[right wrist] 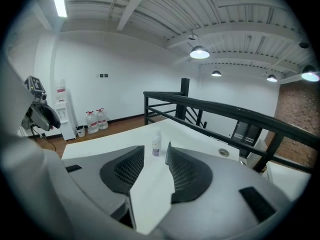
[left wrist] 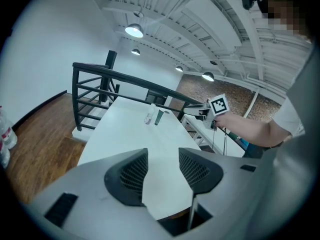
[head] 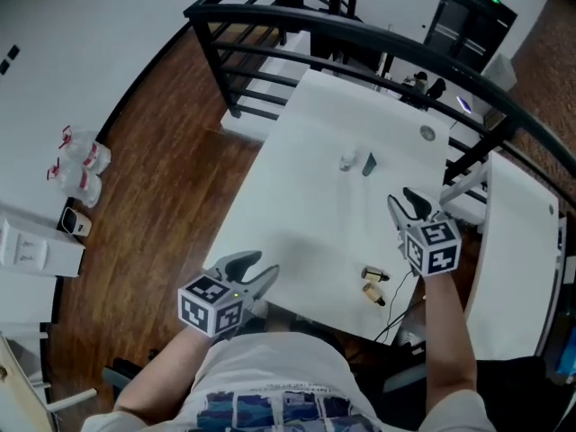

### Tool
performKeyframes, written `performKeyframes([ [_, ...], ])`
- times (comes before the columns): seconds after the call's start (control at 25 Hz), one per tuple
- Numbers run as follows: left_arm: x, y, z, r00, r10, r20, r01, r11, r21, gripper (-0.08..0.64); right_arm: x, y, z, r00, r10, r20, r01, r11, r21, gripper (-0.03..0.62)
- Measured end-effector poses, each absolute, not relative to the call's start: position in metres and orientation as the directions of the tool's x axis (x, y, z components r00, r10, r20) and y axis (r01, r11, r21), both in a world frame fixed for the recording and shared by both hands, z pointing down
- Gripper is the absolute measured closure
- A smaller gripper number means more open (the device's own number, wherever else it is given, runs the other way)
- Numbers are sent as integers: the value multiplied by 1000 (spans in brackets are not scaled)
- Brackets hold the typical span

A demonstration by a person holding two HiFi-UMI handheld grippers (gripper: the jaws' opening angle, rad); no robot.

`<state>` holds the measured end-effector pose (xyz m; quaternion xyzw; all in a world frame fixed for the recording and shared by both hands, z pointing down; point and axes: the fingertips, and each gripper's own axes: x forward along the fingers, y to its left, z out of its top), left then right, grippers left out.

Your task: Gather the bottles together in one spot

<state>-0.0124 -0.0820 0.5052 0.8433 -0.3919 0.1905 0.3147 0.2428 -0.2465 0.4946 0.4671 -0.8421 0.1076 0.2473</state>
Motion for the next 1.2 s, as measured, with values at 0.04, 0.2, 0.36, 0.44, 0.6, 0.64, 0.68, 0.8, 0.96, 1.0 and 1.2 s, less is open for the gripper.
performKeyframes([
  [0.04, -11, -80, 504, 625, -539, 564, -776, -505, 377, 365, 247, -229, 486, -432, -747, 506, -851, 523, 45, 410],
  [0.2, -5, -73, 500, 672, -508, 539, -730, -579, 364, 365, 258, -149, 456, -370, -811, 454, -904, 427, 26, 397],
  [0.36, -12, -60, 492, 715, -466, 520, -679, -639, 361, 365, 261, -66, 441, -253, -862, 440, -958, 288, 13, 388],
  [0.44, -23, -51, 485, 727, -457, 512, -663, -660, 353, 365, 252, -26, 438, -208, -873, 441, -973, 230, -4, 388],
  [0.6, -58, -31, 486, 713, -453, 535, -671, -663, 332, 365, 204, 35, 445, -186, -863, 470, -979, 205, -9, 388],
  [0.64, -67, -25, 488, 707, -449, 547, -675, -661, 329, 365, 188, 48, 447, -190, -857, 479, -978, 211, -11, 388],
  [0.68, -75, -19, 491, 702, -445, 556, -677, -659, 327, 367, 172, 61, 449, -195, -851, 487, -976, 215, -15, 388],
  [0.8, -94, -2, 496, 698, -439, 566, -679, -658, 326, 373, 135, 92, 455, -201, -843, 499, -976, 214, -33, 388],
  [0.96, -111, 16, 498, 705, -439, 557, -669, -672, 317, 373, 103, 120, 458, -199, -836, 511, -977, 207, -42, 388],
  [1.0, -112, 21, 499, 710, -438, 552, -664, -678, 316, 373, 100, 126, 459, -196, -836, 513, -978, 204, -41, 388],
  [1.2, -101, 37, 500, 762, -384, 522, -594, -736, 326, 371, 99, 140, 456, -164, -842, 514, -985, 170, -36, 388],
])
